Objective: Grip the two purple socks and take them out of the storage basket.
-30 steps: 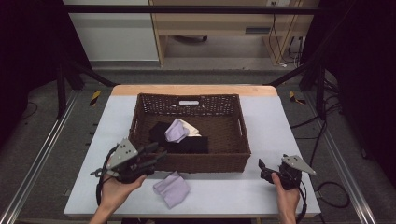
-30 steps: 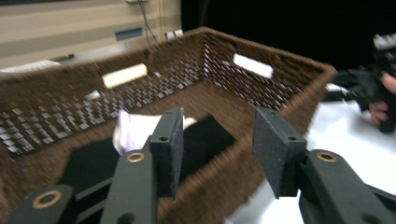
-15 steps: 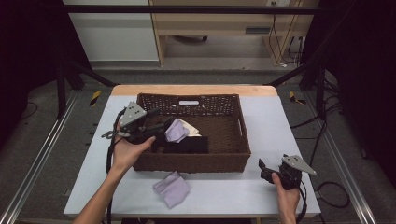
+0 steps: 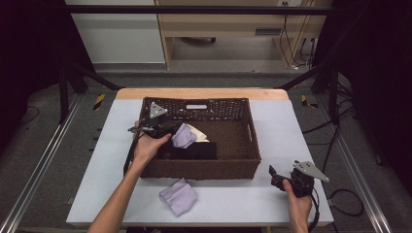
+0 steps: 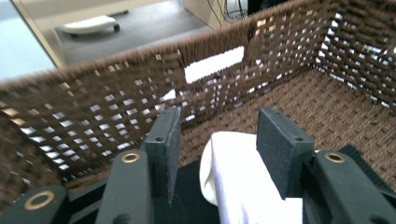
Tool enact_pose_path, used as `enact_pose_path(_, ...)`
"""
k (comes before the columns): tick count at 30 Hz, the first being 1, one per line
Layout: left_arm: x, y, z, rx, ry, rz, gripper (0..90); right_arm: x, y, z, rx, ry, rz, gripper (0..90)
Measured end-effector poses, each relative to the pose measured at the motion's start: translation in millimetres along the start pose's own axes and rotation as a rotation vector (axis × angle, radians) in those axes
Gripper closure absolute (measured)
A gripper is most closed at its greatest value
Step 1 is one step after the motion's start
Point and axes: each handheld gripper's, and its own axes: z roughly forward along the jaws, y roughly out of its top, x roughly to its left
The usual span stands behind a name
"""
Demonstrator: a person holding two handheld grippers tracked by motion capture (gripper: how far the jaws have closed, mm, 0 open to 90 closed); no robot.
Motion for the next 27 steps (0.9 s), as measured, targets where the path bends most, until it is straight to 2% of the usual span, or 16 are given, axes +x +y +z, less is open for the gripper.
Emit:
enact_pose_path(3, -0.9, -5.1, 3.4, 0.02, -0.005, -0.003, 50.0, 0.0, 0.0, 0.2, 0.0, 0.002, 0.0, 4.3)
enact_pose_path(8, -3.3, -10.4, 9.6, 0.087, -0.02, 0.026, 50.0, -0.1, 0.0, 0.2, 0.0, 0.002, 0.001, 4.3)
enact_pose_path(11, -6.8, -13.1, 13.1, 0.141, 0.012, 0.063, 49.6, 0.1, 0.0, 0.0, 0.0, -0.001, -0.002, 4.3)
enact_pose_path(15, -9.9, -15.4, 16.2, 0.187, 0.013, 0.081, 50.8, -0.1, 0.0, -0.1, -0.002, 0.002, -0.001, 4.3)
enact_pose_path(16, -11.4, -15.8, 17.1, 0.197, 0.013, 0.076, 52.8, -0.1, 0.0, -0.1, -0.001, 0.003, -0.001, 4.3)
enact_pose_path(18, -13.0, -16.4, 18.8, 0.23, 0.021, 0.093, 58.1, -0.2, -0.1, -0.1, -0.001, 0.002, 0.002, 4.3)
enact_pose_path(20, -13.7, -17.2, 21.2, 0.273, 0.019, 0.077, 65.3, -0.4, -0.1, -0.2, -0.003, 0.002, 0.001, 4.3)
enact_pose_path(23, -12.3, -17.0, 22.1, 0.306, 0.016, 0.066, 77.6, -0.3, 0.0, -0.3, -0.004, 0.002, -0.001, 4.3)
enact_pose_path(25, -10.5, -15.9, 20.5, 0.303, 0.025, 0.052, 84.5, -0.4, 0.0, -0.2, -0.002, 0.004, 0.001, 4.3)
enact_pose_path(27, -8.3, -15.3, 18.5, 0.292, 0.022, 0.029, 86.5, -0.5, 0.0, 0.1, -0.001, 0.009, 0.004, 4.3)
